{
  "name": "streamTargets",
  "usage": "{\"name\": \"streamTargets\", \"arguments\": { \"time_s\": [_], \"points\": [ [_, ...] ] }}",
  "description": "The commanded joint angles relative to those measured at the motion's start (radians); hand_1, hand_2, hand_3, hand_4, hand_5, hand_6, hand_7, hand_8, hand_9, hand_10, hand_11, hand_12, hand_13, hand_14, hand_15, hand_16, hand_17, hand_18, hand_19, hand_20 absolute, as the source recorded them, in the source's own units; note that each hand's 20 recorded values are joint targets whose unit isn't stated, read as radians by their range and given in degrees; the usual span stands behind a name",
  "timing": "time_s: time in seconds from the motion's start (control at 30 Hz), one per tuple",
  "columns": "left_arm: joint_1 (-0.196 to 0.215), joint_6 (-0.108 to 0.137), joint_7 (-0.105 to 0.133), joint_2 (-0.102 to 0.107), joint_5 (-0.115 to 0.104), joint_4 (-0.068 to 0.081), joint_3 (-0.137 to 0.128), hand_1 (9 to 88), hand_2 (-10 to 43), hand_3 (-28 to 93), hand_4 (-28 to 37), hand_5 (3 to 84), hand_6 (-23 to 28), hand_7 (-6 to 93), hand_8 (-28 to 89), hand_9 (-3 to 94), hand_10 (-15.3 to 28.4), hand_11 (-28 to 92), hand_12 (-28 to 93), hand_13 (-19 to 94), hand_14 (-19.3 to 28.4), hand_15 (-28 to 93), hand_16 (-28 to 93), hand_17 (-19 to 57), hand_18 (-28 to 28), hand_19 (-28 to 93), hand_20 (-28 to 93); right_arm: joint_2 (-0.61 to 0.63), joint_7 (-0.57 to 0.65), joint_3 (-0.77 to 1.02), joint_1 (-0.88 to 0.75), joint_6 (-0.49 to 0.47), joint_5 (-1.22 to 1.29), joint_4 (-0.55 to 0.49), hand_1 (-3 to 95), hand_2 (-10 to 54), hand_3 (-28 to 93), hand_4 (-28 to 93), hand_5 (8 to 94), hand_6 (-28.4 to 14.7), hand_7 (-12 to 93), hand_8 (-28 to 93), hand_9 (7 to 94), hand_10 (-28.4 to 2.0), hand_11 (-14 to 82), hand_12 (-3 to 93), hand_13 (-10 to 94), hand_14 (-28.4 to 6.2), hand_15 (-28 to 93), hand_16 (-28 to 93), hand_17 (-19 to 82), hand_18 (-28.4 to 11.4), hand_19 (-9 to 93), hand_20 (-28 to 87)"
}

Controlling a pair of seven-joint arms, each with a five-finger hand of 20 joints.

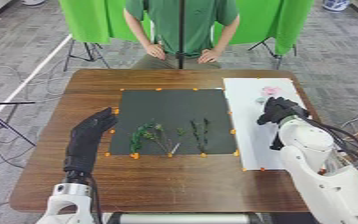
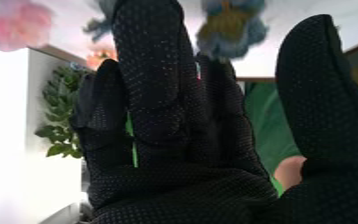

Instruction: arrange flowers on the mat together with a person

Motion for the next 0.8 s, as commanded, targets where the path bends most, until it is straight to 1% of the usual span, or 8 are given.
{"name": "streamTargets", "arguments": {
  "time_s": [0.03, 0.1, 0.27, 0.4, 0.5, 0.7, 0.73, 0.8],
  "points": [
    [0.008, 0.003, -0.009, -0.006, -0.008, 0.002, -0.001, 28.9, -5.1, 64, -18.1, 48.0, 3.7, 16.9, -6, 45.1, 12.8, 17, 14, 35, 15.9, 16, 3, 4.1, 9.7, 2, 16, -0.012, -0.014, -0.021, -0.038, 0.067, -0.037, 0.029, 41.9, -9.5, 66, -27, 55.2, 1.4, 14, -11, 75.1, -13.6, 11.9, 13.4, 88, -5.4, 42, 27, 43, -19.9, 84, 42],
    [0.007, 0.002, -0.009, -0.008, -0.006, 0.002, -0.001, 28.8, -5.1, 64, -18.0, 48.0, 3.7, 16.9, -6, 45.1, 12.9, 17, 14, 35, 15.9, 16, 3, 4.1, 9.7, 2, 16, -0.01, -0.026, -0.033, -0.049, 0.11, -0.058, 0.039, 44.0, -9.5, 67, -28, 57.4, 2.5, 15, -12, 76.9, -12.2, 12.7, 13.6, 90, -4.3, 42, 28, 45, -19.6, 86, 42],
    [0.008, 0.005, -0.01, -0.012, -0.006, 0.003, -0.002, 29.0, -5.2, 64, -18.0, 48.0, 3.6, 17.0, -6, 45.1, 12.8, 17, 14, 35, 15.8, 16, 3, 4.0, 9.8, 2, 16, -0.009, -0.042, -0.061, -0.06, 0.176, -0.085, 0.064, 49.1, -9.5, 67, -28, 66.8, 4.8, 16, -13, 83.2, -10.6, 13.3, 15.6, 93, -2.3, 46, 29, 48, -18.7, 91, 41],
    [0.008, 0.001, -0.013, -0.012, -0.003, 0.003, -0.003, 29.2, -5.3, 64, -18.0, 48.0, 3.6, 17.0, -6, 45.1, 12.8, 17, 14, 35, 16.0, 16, 3, 4.0, 9.8, 2, 16, -0.007, -0.044, -0.07, -0.065, 0.181, -0.082, 0.071, 63.2, -9.5, 50, -26, 77.7, 5.3, 16, -2, 91.5, -8.3, 4.3, 26.0, 94, -0.7, 56, 23, 53, -17.7, 93, 45],
    [0.007, 0.003, -0.011, -0.012, -0.003, 0.002, -0.006, 29.3, -5.4, 64, -18.0, 47.9, 3.6, 17.1, -6, 45.1, 12.8, 17, 14, 35, 15.9, 16, 3, 3.9, 9.8, 2, 16, -0.002, -0.046, -0.073, -0.061, 0.18, -0.075, 0.072, 66.2, -9.5, 49, -24, 84.3, 4.9, 17, 2, 93.7, -7.4, 7.6, 27.1, 94, 0.0, 63, 20, 56, -17.4, 93, 50],
    [0.015, 0.012, -0.006, -0.008, -0.004, -0.002, -0.02, 29.4, -5.4, 64, -17.9, 48.0, 3.7, 17.0, -6, 45.1, 12.8, 17, 14, 35, 15.9, 16, 3, 3.9, 9.8, 2, 16, 0.021, -0.029, -0.057, -0.019, 0.187, -0.051, 0.017, 67.3, -9.5, 52, -24, 87.4, 4.1, 17, 4, 93.7, -7.4, 13.4, 27.1, 94, 0.6, 66, 20, 58, -17.3, 93, 53],
    [0.024, 0.017, -0.004, -0.009, -0.007, -0.005, -0.026, 29.4, -5.5, 64, -17.9, 48.0, 3.7, 17.0, -6, 45.1, 12.8, 17, 14, 35, 15.9, 16, 3, 3.9, 9.9, 2, 16, 0.026, -0.029, -0.059, 0.002, 0.191, -0.048, 0.005, 67.4, -9.5, 52, -24, 87.5, 4.1, 17, 4, 93.7, -7.4, 13.7, 27.2, 94, 0.7, 66, 20, 58, -17.3, 93, 53],
    [0.025, 0.029, -0.006, -0.007, -0.01, -0.004, -0.035, 29.3, -5.5, 64, -17.9, 48.0, 3.7, 16.9, -6, 45.1, 12.8, 17, 14, 35, 15.9, 16, 3, 3.9, 9.9, 2, 16, 0.041, -0.031, -0.058, 0.04, 0.203, -0.036, -0.029, 67.5, -9.5, 52, -24, 87.6, 3.8, 17, 4, 93.7, -7.3, 14.2, 27.4, 94, 0.7, 67, 20, 58, -17.3, 93, 53]
  ]
}}
